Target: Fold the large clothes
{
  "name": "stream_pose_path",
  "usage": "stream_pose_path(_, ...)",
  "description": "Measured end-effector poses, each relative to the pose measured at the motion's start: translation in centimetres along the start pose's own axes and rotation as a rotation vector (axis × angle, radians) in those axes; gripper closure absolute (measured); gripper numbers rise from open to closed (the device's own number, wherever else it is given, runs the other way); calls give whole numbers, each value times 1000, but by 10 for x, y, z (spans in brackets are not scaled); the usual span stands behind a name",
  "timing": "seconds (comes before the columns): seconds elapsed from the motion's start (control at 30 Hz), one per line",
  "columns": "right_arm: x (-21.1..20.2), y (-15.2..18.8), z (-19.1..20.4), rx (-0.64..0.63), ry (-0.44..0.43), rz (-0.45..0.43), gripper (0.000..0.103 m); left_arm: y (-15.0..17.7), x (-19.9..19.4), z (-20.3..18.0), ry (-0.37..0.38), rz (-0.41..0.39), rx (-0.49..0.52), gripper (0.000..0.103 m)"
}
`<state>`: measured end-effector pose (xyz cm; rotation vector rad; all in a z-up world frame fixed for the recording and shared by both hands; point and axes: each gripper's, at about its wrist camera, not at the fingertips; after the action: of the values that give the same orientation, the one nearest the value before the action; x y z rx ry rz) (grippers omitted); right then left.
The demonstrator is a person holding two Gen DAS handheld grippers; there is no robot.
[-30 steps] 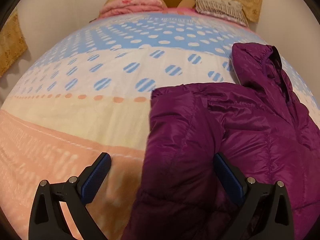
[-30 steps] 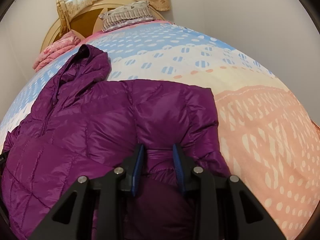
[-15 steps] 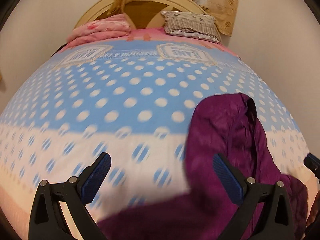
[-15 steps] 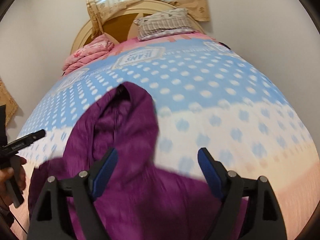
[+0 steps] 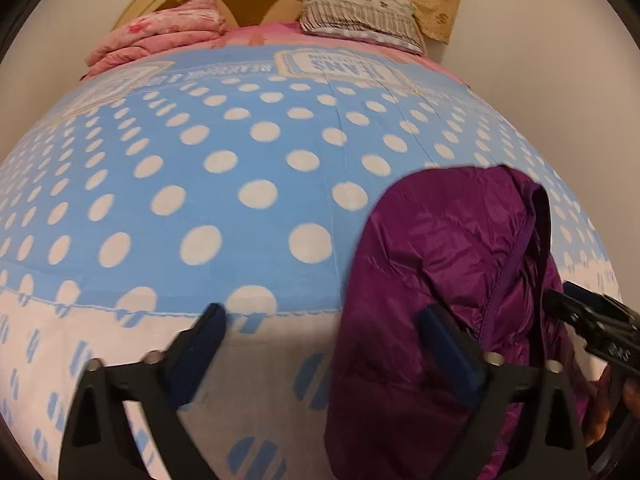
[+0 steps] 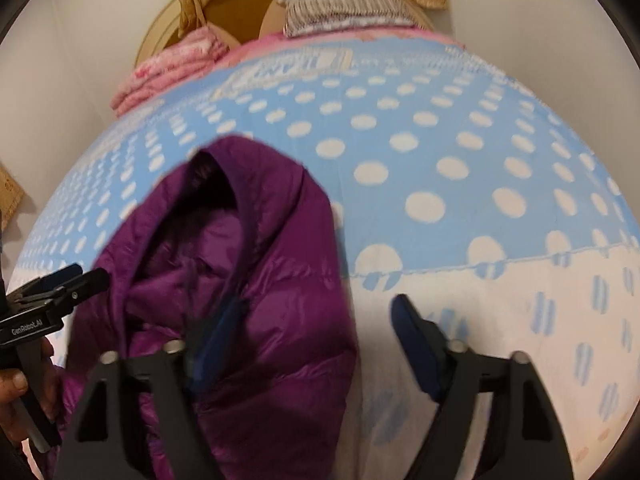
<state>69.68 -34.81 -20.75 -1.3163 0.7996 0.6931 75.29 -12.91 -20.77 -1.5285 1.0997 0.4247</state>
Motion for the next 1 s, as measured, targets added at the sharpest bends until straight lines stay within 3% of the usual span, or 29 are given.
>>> stream_pose_path(0.03, 1, 1, 0, -6, -7, 8, 58, 2, 5, 1, 20, 21, 0, 32)
stream_pose_path(0.1, 0, 3, 2, -29, -1, 5, 76, 5, 4, -2, 29, 4, 31, 42)
stream_pose_path(0.13, -1, 3, 3, -37, -4, 10, 88, 6, 4, -5, 60, 5, 48, 67)
stream_pose_path(0.17, -4, 4, 5, -56, 0, 9, 92, 6, 3, -8, 85, 17, 57, 91)
stream_pose_path(0.23, -13, 6, 12, -98, 20, -17, 94, 7, -5, -13, 94, 6, 73, 99)
stream_pose_path(0.5, -84, 23, 17, -160, 16, -184, 95, 14, -86, -44, 114, -158, 214, 101)
stream_pose_path(0.6, -117, 42, 15, -167, -5, -256, 95, 29, -125, -52, 164, -211, 246, 101)
stream_pose_path(0.87, -180, 105, 12, -161, -54, -356, 95, 100, -202, -59, 209, -337, 344, 101)
stream_pose_path(1.0, -190, 145, 9, -211, -72, -327, 94, 155, -218, -60, 187, -332, 392, 100)
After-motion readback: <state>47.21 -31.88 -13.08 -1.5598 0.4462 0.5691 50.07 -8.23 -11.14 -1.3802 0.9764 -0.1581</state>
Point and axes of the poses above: each gripper's, at about its wrist camera, not at the fingertips, and x roughly the way its jaws point, z to its left, y to its underside, and after that the axes turned 10 degrees about y, right-handed
